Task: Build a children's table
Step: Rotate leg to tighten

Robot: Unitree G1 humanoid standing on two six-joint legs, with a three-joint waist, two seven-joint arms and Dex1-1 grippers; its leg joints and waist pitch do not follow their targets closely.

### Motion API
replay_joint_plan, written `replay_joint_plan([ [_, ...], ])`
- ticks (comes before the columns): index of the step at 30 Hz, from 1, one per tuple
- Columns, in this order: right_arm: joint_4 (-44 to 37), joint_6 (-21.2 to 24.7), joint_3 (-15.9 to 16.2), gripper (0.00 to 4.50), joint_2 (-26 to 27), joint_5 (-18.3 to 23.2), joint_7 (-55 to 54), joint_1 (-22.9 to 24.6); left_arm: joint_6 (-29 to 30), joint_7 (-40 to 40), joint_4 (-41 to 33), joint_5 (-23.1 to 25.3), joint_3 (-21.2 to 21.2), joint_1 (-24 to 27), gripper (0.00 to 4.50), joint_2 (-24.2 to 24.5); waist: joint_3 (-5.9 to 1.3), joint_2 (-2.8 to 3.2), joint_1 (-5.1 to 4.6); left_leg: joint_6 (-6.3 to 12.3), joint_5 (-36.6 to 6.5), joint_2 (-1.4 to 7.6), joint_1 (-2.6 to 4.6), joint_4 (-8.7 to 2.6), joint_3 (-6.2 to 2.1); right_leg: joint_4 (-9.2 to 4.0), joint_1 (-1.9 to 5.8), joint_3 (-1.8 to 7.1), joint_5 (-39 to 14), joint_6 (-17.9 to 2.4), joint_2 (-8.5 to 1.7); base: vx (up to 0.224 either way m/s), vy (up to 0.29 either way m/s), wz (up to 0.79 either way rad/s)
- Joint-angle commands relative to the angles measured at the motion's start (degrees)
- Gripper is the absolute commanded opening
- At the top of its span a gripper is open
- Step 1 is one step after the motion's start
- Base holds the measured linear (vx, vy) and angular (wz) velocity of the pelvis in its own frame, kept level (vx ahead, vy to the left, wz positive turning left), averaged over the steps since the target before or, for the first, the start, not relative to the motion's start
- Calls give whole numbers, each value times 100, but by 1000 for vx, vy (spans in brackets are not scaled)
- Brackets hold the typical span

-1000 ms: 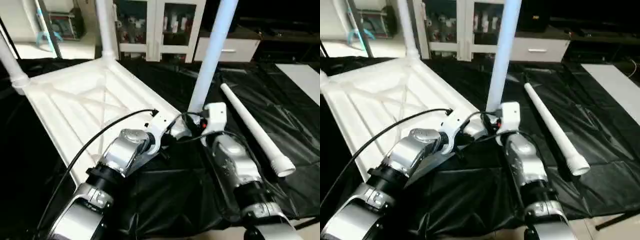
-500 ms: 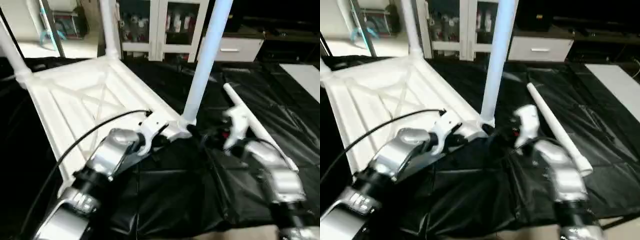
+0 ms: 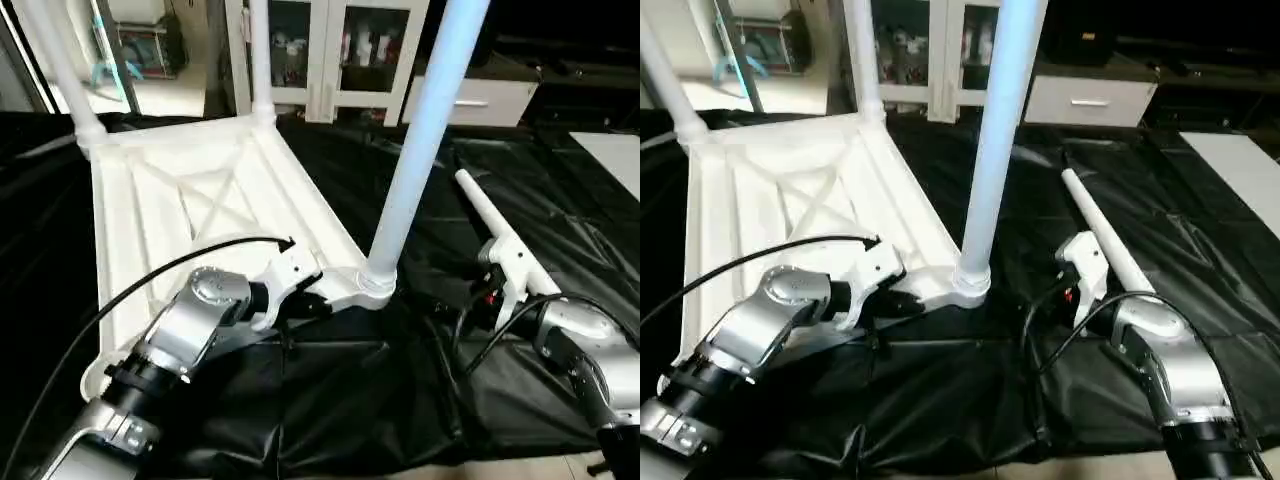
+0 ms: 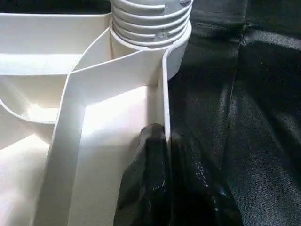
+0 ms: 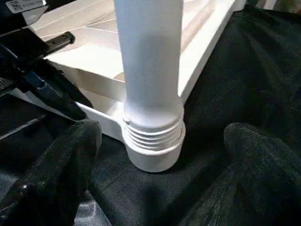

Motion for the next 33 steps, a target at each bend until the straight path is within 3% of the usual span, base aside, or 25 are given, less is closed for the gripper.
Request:
replay_joint_plan([
  [1, -33, -13, 15, 450, -40, -6, 21, -74, -112, -217, -139, -362, 15, 91, 61, -130, -325, -87, -3, 240, -1322, 242, 7, -449, -60, -468, 239, 288, -2221, -834, -356, 0, 0, 0],
  [2, -28, -19, 50, 450, -17, 6, 54, -106, -146, -294, -208, -317, -23, 91, 61, -69, -337, -66, 17, 239, -1244, 243, 10, -446, -59, -450, 244, 291, -2100, -884, -359, 0, 0, 0],
  [8, 43, -86, 97, 450, 33, -49, 96, -156, -30, -396, -301, -361, -12, 111, 104, -17, -344, -75, 52, 261, -1057, 254, 19, -436, -42, -385, 265, 299, -1588, -1082, -354, 0, 0, 0],
  [11, 60, -98, 96, 450, 36, -50, 126, -155, -172, -307, -308, -241, -43, 133, 104, 31, -333, -104, 56, 265, -1083, 253, 8, -439, -44, -395, 271, 297, -1702, -1045, -357, 0, 0, 0],
  [14, 119, -119, 109, 450, 34, -67, 150, -182, -193, -314, -357, -184, -90, 175, 104, 131, -331, -92, 55, 215, -1146, 255, 11, -447, -53, -409, 270, 298, -1851, -971, -364, 0, 0, 0],
  [24, 234, -146, 99, 450, 59, -77, 146, -305, -202, -218, -329, -40, -154, 172, 104, 266, -338, -97, 45, 186, -1110, 248, 18, -436, -47, -390, 272, 300, -1735, -1002, -351, 0, 0, 0],
  [28, 225, -123, 94, 450, 97, -56, 140, -351, -166, -220, -336, -88, -133, 199, 87, 236, -343, -84, 40, 189, -1081, 249, 17, -433, -48, -378, 276, 299, -1643, -1034, -345, 0, 0, 0],
  [30, 227, -119, 96, 450, 101, -52, 140, -361, -159, -216, -337, -107, -122, 203, 51, 218, -349, -84, 43, 195, -1058, 248, 21, -428, -44, -370, 276, 302, -1568, -1070, -346, 0, 0, 0],
  [33, 244, -128, 102, 450, 108, -52, 146, -374, -147, -236, -351, -110, -145, 212, 47, 227, -352, -85, 45, 202, -1051, 245, 24, -425, -44, -373, 282, 297, -1601, -1056, -347, 0, 0, 0],
])
